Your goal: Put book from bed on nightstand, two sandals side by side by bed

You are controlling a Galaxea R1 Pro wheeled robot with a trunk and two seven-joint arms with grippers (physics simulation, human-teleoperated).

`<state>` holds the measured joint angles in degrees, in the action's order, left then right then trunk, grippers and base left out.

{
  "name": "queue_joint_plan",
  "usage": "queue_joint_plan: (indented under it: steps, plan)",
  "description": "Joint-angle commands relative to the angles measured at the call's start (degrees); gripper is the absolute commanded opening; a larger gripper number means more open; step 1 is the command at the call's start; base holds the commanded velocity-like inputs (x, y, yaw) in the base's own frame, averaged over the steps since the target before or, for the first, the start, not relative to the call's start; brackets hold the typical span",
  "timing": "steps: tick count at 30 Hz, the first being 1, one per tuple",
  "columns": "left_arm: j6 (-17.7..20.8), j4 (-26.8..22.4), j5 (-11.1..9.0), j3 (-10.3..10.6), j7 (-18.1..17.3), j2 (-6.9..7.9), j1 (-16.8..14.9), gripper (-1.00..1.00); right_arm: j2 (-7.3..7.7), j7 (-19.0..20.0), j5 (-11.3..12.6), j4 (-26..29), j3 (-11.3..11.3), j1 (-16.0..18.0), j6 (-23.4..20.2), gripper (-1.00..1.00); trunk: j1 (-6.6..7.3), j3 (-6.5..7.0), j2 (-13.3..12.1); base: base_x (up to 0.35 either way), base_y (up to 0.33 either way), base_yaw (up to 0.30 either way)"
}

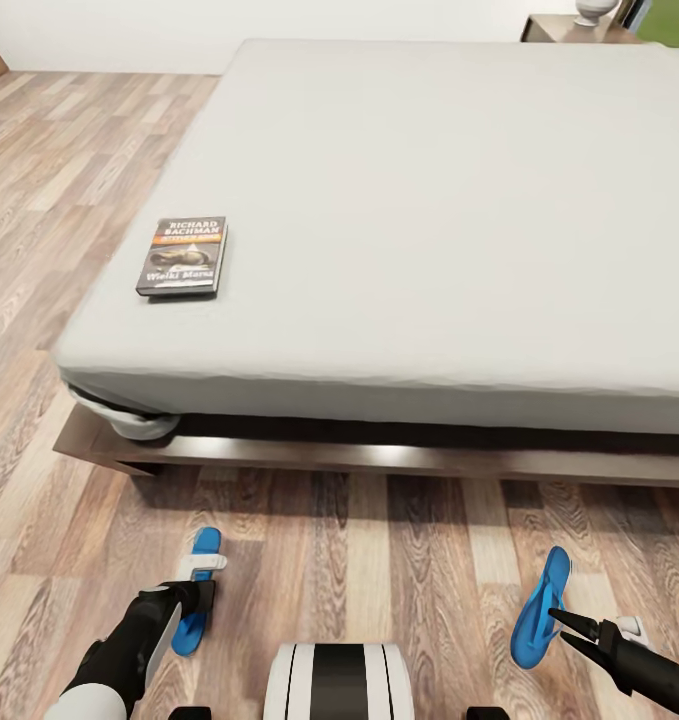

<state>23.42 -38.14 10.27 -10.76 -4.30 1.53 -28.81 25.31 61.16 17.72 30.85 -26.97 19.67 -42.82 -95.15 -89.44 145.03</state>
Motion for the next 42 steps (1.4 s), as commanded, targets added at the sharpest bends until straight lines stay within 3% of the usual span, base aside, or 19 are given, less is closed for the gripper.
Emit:
queue_joint_plan:
  steps: [1, 26, 30, 42]
  plan:
    - [0.2, -0.1, 0.6, -0.2, -0.4, -0.02, 0.0, -1.00, 0.00, 0.1, 0.1, 0.0, -0.1, 0.0, -0.3, -1.00, 0.00, -0.03, 0.0, 0.065, 0.108, 0.000]
    - [0.1, -0.1, 0.5, -0.3, -0.4, 0.05, 0.0, -1.00, 0.00, 0.1, 0.1, 0.0, -0.1, 0.0, -0.3, -1.00, 0.00, -0.03, 0.0, 0.072, 0.068, 0.000]
    - [0.2, -0.1, 0.5, -0.3, -0.4, 0.05, 0.0, -1.00, 0.00, 0.1, 0.1, 0.0, -0.1, 0.0, -0.3, -1.00, -0.11, -0.92, 0.1, 0.000, 0.000, 0.000]
    - [0.2, -0.1, 0.5, -0.3, -0.4, 0.05, 0.0, -1.00, 0.00, 0.1, 0.1, 0.0, -0.1, 0.0, -0.3, -1.00, -0.13, -1.14, 0.1, 0.000, 0.000, 0.000]
